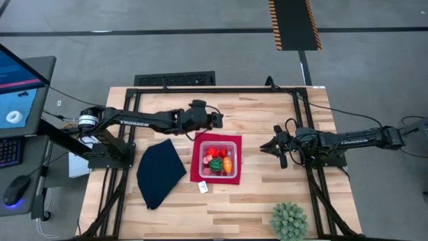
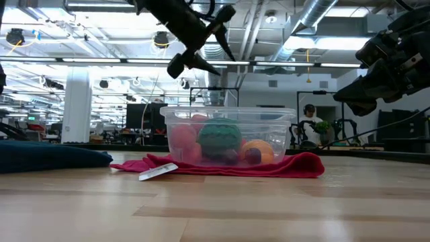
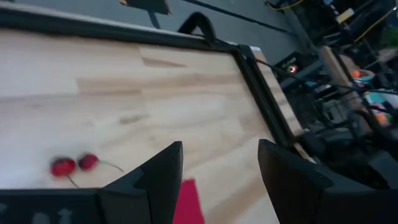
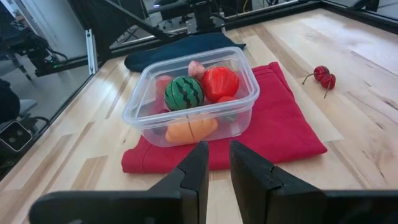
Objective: Pick and placing Produce into tupperware
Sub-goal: Put the cherry in the transparent bin
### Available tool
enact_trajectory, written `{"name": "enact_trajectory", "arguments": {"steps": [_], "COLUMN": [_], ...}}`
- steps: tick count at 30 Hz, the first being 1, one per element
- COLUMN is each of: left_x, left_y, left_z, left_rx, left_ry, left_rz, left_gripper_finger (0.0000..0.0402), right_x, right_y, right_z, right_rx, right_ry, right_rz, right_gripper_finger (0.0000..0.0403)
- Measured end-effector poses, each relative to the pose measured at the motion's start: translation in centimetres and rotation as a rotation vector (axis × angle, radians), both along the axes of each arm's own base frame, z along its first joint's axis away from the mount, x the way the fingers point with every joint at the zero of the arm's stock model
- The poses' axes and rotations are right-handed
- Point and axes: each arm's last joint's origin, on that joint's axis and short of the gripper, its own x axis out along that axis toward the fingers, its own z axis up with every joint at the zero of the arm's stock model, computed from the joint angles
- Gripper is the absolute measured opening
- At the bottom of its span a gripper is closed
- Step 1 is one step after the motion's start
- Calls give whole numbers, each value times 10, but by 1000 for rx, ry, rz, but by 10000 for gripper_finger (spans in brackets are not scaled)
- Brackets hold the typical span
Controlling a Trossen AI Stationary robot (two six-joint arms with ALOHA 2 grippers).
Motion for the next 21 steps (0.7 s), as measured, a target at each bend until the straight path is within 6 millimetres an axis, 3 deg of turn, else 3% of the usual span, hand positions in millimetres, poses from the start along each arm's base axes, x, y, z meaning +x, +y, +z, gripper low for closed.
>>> {"name": "enact_trajectory", "arguments": {"steps": [5,9,14,21], "left_x": [1,0,-4,-18], "left_y": [-17,-28,-36,-23], "left_z": [0,1,-6,-12], "left_rx": [124,432,652,845], "left_ry": [65,275,502,889], "left_rz": [-38,-278,-532,-288], "left_gripper_finger": [199,199,199,199], "right_x": [0,0,0,0], "right_y": [0,0,0,0], "right_z": [0,0,0,0], "right_rx": [0,0,0,0], "right_ry": [0,0,0,0], "right_rz": [0,0,0,0], "right_gripper_finger": [88,88,88,88]}}
